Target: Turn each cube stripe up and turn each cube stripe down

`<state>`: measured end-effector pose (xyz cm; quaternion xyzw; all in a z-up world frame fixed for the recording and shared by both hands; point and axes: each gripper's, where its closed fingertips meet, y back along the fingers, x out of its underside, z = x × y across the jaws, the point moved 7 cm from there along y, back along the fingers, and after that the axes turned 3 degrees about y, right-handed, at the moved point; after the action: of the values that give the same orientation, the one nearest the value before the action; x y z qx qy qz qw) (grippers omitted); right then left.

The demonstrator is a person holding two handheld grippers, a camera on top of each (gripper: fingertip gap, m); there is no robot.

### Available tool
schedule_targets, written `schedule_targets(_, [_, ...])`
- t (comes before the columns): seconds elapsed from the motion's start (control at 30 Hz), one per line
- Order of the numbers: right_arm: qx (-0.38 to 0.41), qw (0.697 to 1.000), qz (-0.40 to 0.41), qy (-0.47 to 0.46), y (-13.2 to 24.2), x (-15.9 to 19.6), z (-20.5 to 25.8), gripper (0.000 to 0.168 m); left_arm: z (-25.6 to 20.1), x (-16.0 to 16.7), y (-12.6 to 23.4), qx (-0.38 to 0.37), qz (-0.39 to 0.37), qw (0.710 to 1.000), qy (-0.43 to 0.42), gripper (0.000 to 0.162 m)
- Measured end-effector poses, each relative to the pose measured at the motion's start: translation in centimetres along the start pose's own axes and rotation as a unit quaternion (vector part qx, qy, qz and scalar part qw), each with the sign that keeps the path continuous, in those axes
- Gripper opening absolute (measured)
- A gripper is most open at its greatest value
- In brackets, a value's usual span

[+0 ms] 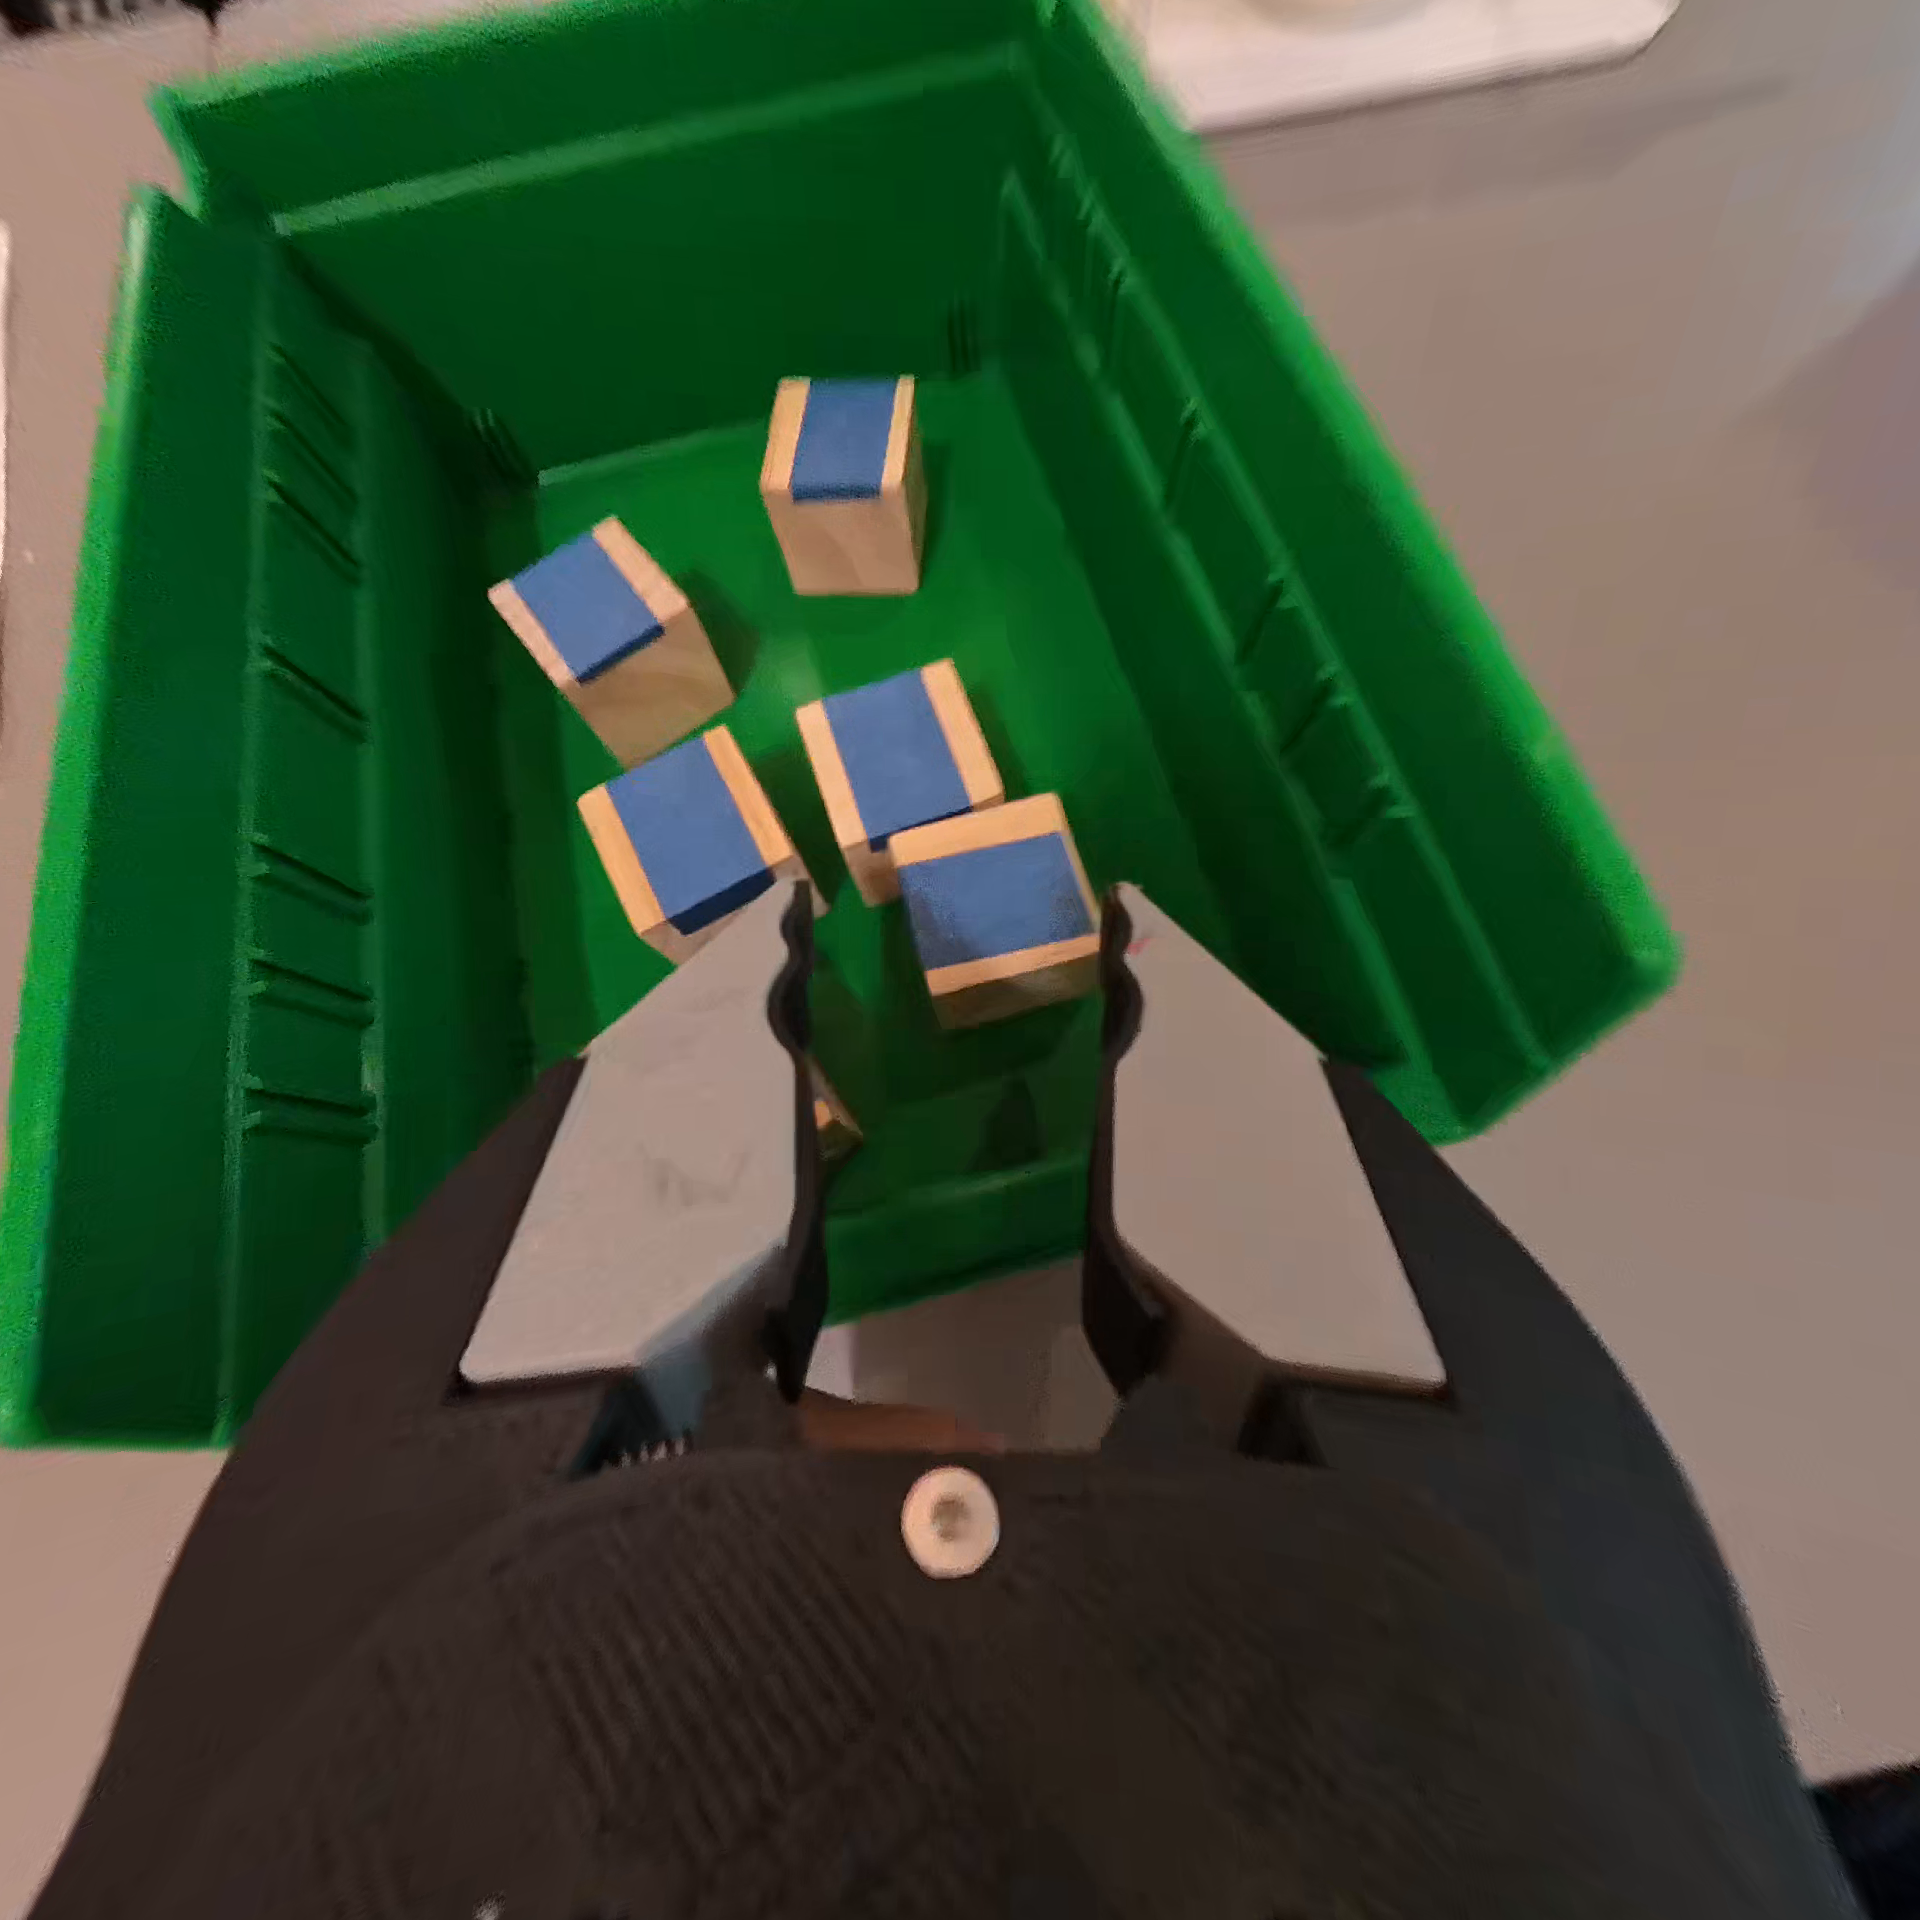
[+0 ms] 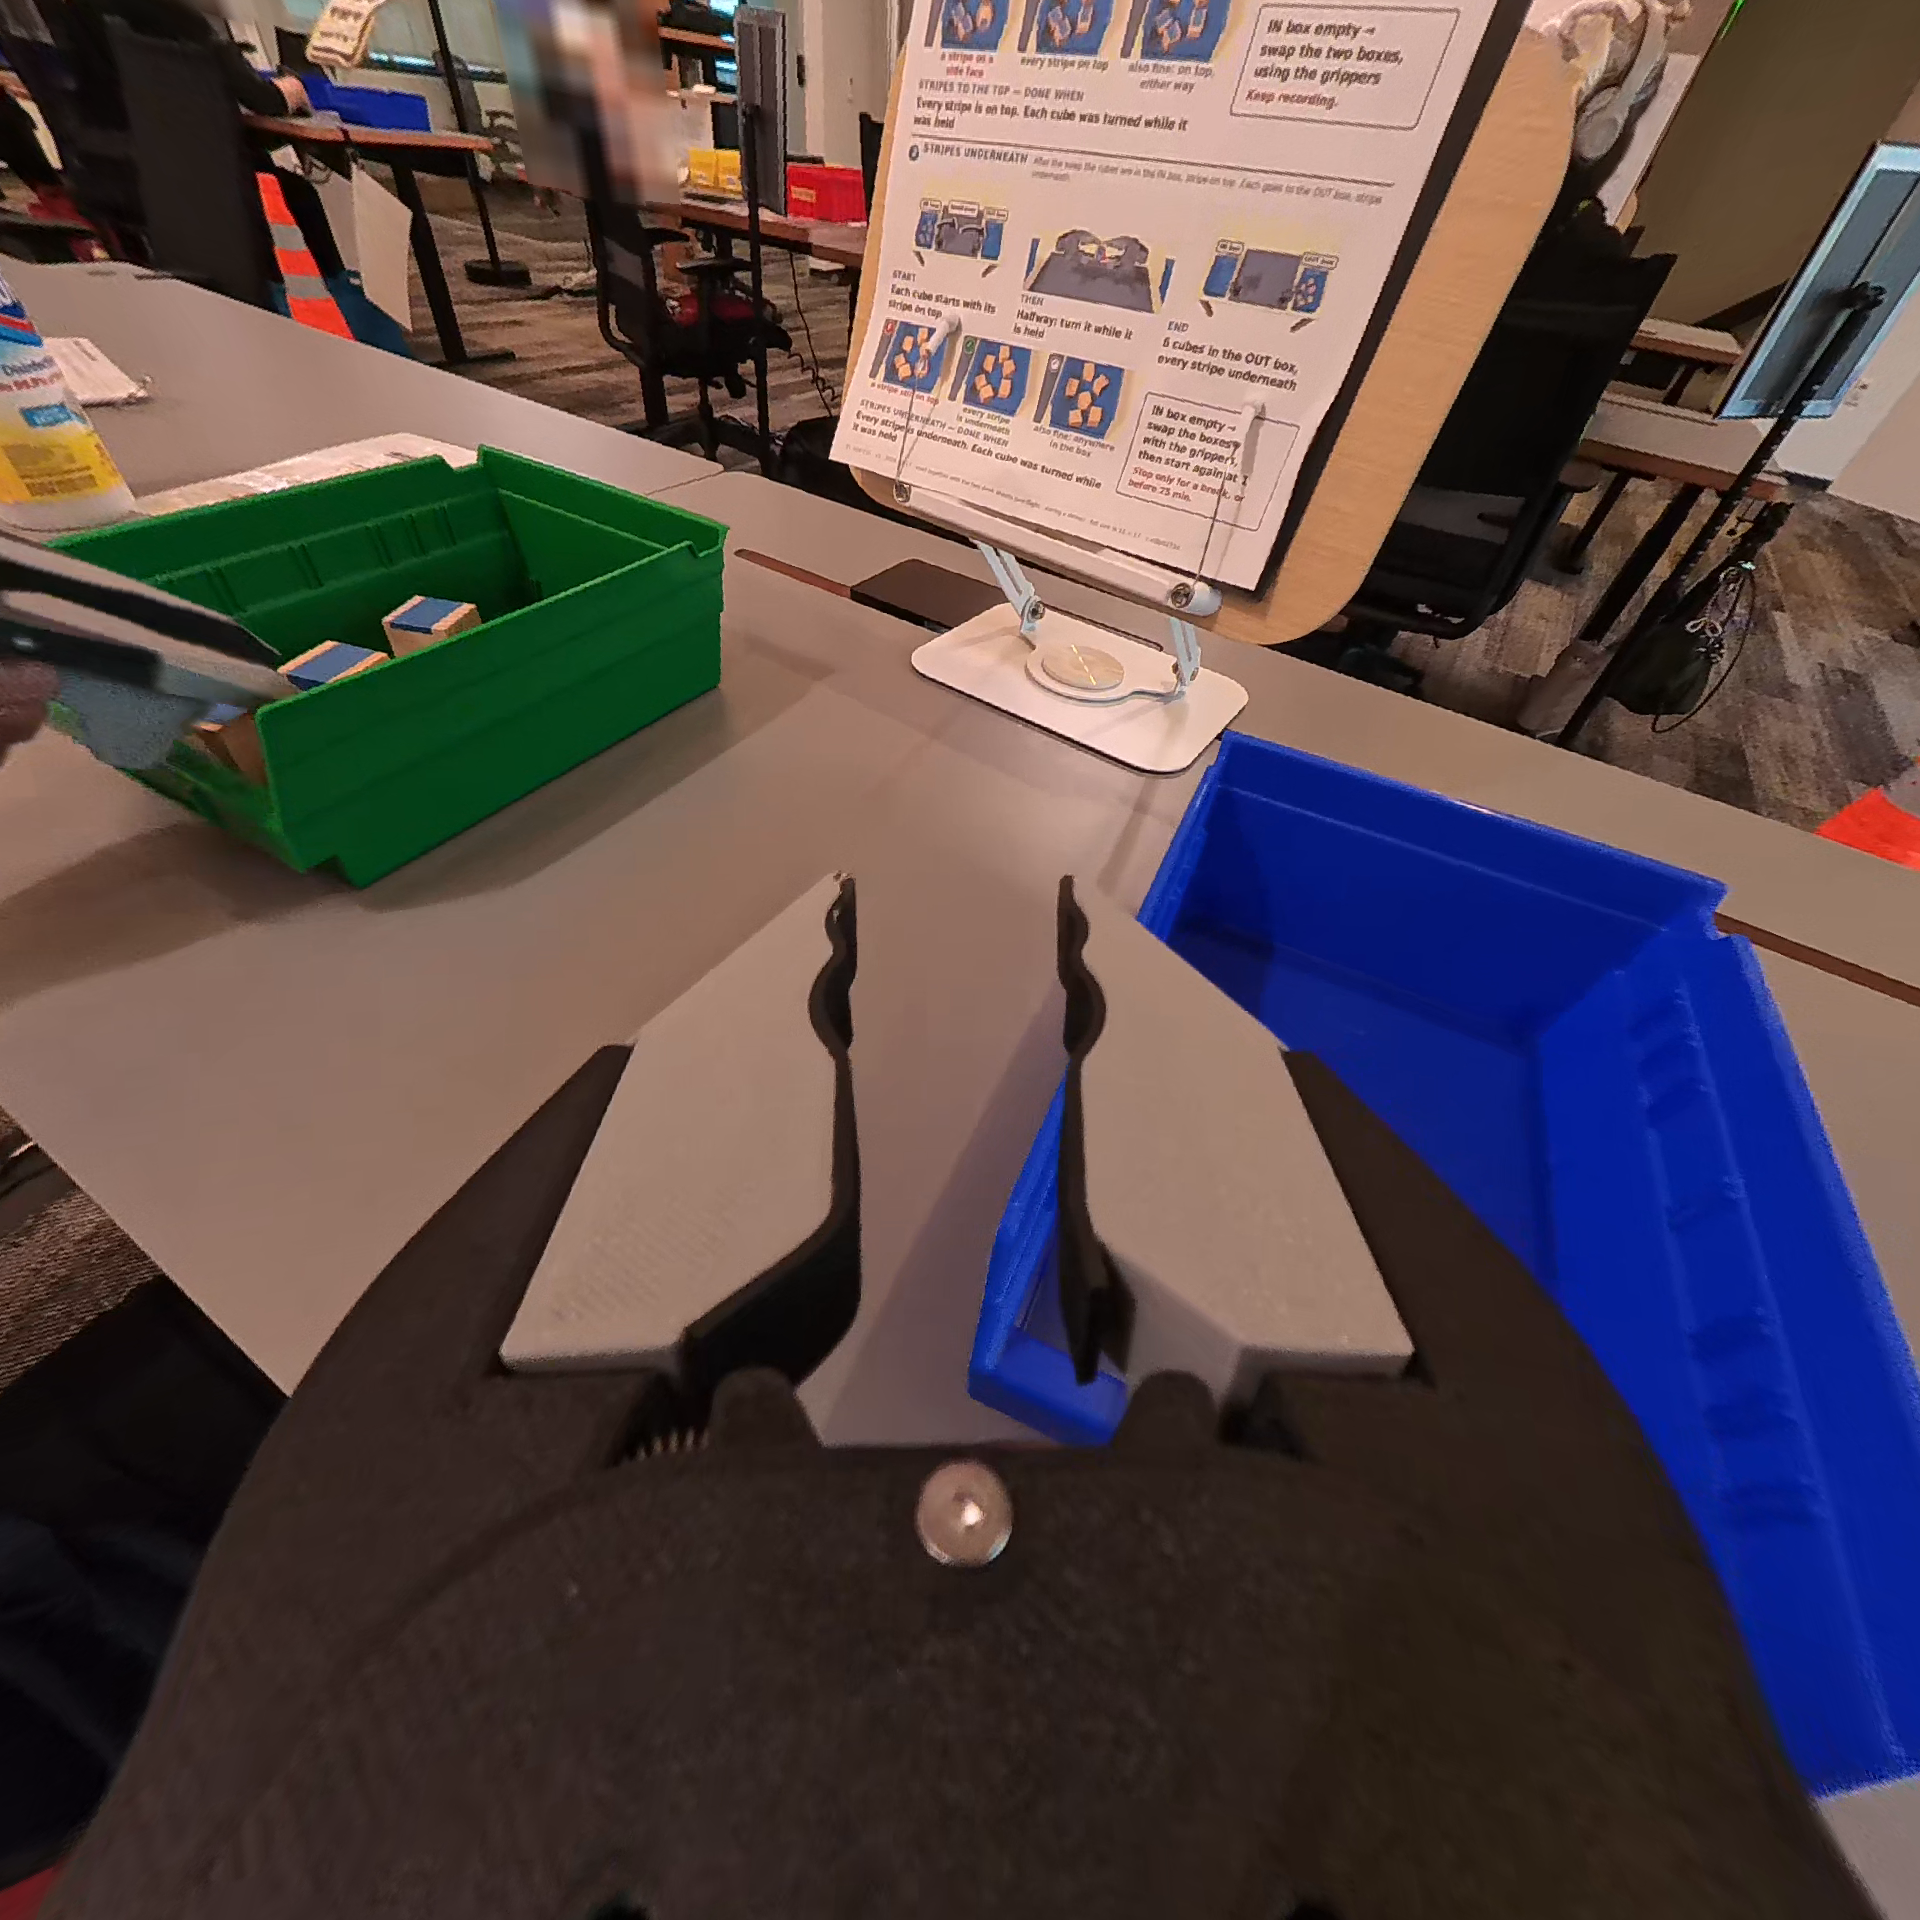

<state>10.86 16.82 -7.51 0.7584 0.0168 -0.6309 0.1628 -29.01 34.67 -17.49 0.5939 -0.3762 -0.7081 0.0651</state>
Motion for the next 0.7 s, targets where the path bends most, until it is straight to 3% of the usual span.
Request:
schedule_targets(0.1, [0.001, 1.000, 0.002, 0.010, 0.1, -0.1, 0.2, 0.036, -0.2, 0.3, -1.8, 0.009, 0.062, 0.998, 0.008, 0.070])
schedule_targets(0.33, [0.000, 1.000, -0.002, 0.016, 0.6, -0.4, 0.3, 0.036, -0.1, -1.0, -3.5, -0.019, 0.114, 0.993, 0.007, 0.050])
schedule_targets(0.5, [0.005, 1.000, -0.009, 0.021, 1.2, -0.8, 0.1, 0.036, -1.0, -1.5, -4.1, -0.022, 0.185, 0.982, -0.039, 0.070])
schedule_targets(0.7, [0.009, 1.000, -0.016, 0.019, 1.7, -1.0, -0.2, 0.036, -0.8, -1.1, -3.9, -0.041, 0.214, 0.974, -0.059, 0.065])
